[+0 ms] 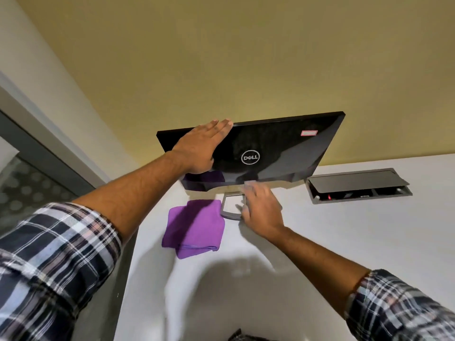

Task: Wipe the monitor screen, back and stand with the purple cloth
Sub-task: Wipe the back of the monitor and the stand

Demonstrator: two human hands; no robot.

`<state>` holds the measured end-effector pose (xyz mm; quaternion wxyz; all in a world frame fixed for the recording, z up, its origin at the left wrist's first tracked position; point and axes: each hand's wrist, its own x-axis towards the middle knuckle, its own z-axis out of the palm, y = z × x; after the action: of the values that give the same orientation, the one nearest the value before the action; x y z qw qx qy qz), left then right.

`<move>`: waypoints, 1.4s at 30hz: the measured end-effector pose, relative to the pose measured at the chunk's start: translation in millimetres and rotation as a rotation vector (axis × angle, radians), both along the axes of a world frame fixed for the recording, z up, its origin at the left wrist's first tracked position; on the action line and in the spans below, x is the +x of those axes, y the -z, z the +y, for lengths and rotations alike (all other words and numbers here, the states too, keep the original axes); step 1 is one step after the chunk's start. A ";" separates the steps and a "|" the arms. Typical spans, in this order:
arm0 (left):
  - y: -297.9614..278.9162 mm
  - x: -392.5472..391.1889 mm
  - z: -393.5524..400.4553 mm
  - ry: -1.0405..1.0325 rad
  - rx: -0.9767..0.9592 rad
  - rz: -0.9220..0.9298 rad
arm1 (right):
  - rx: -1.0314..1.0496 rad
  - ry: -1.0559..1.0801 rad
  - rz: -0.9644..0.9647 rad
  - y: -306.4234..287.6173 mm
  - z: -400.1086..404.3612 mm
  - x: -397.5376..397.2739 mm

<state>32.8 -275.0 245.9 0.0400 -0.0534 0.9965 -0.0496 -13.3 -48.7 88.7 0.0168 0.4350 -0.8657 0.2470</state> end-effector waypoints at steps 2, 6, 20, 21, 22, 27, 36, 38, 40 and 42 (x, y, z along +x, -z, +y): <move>0.9 -1.3 -4.1 0.024 -0.005 0.013 | 0.141 -0.108 -0.147 24.9 -18.9 24.9; 2.5 -5.6 -12.3 0.061 -0.007 0.032 | 0.341 -0.295 -0.276 80.7 -45.2 60.0; 5.8 -17.9 -27.9 0.065 -0.046 0.050 | 0.578 -0.355 -0.300 137.3 -23.4 87.0; 5.7 -18.4 -27.7 0.062 -0.047 0.055 | 0.569 -0.352 -0.310 138.1 -16.9 86.0; 5.9 -18.8 -27.1 0.056 -0.047 0.060 | 0.561 -0.353 -0.313 139.8 -9.8 84.2; 5.7 -19.6 -23.5 0.020 -0.034 0.062 | 0.489 -0.338 -0.308 145.8 26.5 75.3; 6.9 -25.9 -19.2 -0.057 0.012 0.075 | 0.315 -0.296 -0.286 163.3 99.1 58.5; 6.6 -28.2 -17.4 -0.071 0.025 0.083 | 0.337 -0.280 -0.311 153.0 111.2 51.8; 6.3 -30.1 -15.1 -0.079 0.041 0.092 | 0.353 -0.194 -0.362 137.7 118.0 44.1; 6.3 -30.7 -12.8 -0.089 0.046 0.106 | 0.326 -0.080 -0.394 125.7 118.9 38.2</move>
<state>2.1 -287.8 239.6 -0.0094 -0.0994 0.9948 -0.0221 24.9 70.2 -37.0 -0.2324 0.4091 -0.8628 0.1849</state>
